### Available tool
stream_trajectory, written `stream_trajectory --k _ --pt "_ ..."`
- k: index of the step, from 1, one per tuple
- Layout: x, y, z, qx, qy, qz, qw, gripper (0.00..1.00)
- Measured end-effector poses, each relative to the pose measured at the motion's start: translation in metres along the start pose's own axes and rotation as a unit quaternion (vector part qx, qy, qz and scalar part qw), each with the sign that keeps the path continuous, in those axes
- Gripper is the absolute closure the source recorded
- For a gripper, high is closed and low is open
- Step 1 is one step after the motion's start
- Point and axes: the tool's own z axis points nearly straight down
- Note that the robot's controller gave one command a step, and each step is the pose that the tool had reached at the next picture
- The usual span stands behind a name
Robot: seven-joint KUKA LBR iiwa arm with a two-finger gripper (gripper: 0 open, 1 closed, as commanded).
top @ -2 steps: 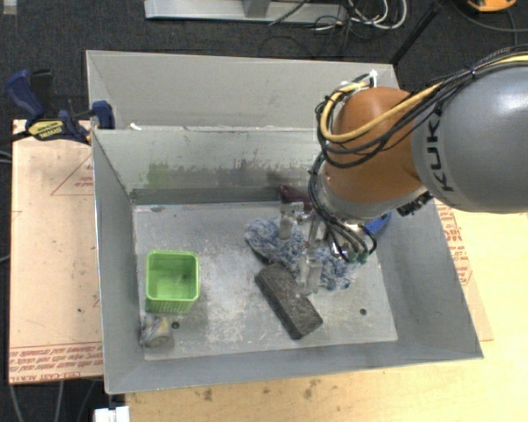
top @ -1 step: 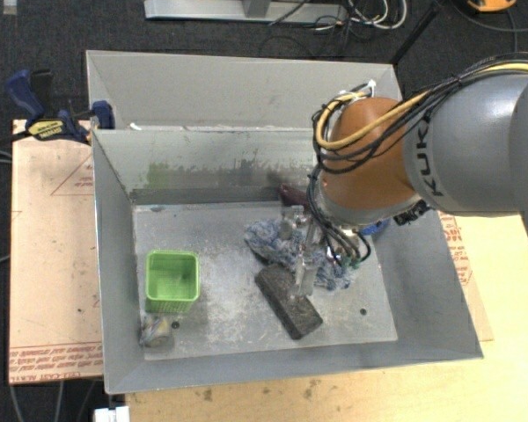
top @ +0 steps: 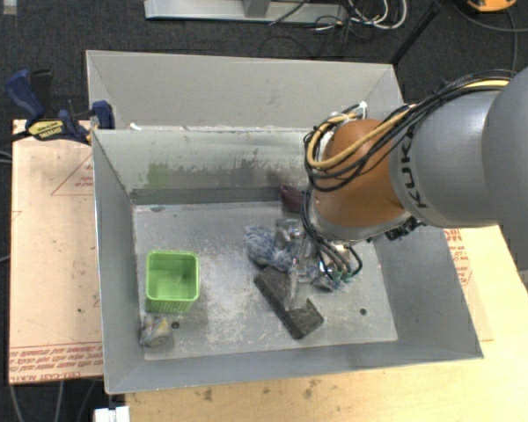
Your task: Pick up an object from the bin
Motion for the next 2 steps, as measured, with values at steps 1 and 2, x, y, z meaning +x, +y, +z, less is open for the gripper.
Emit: stream_trajectory --k 1,2 --pt "-0.0043 0.0000 0.0026 -0.002 -0.0099 -0.002 0.9999 1.00" --pt "-0.0044 0.0000 0.0026 -0.002 -0.0100 -0.002 0.9999 1.00"
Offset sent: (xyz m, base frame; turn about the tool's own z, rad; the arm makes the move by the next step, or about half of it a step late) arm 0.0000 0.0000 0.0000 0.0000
